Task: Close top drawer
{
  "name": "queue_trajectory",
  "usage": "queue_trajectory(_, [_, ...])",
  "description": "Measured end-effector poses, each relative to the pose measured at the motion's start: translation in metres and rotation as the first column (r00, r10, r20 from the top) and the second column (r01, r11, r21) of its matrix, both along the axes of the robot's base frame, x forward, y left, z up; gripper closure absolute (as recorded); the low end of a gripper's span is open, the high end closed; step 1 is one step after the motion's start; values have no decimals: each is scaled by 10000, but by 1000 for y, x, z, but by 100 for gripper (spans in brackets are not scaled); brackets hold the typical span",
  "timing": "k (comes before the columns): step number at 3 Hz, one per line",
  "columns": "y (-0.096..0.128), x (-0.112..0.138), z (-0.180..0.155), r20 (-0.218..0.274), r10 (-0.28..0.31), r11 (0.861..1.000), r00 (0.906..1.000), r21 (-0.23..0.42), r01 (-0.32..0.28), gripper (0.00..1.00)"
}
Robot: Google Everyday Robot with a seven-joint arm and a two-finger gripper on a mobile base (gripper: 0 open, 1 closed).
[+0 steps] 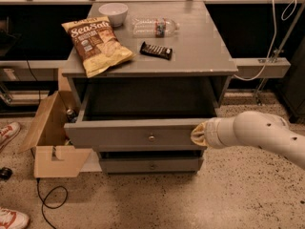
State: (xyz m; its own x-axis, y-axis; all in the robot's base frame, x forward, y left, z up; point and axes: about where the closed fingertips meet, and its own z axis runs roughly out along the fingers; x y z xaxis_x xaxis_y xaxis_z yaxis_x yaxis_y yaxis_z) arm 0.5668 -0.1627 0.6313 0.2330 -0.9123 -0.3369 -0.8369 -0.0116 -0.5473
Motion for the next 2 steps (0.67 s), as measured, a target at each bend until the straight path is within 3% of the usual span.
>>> queue_trajectory(2, [14,60,6,1396,-742,9929,9874,1028,600,100])
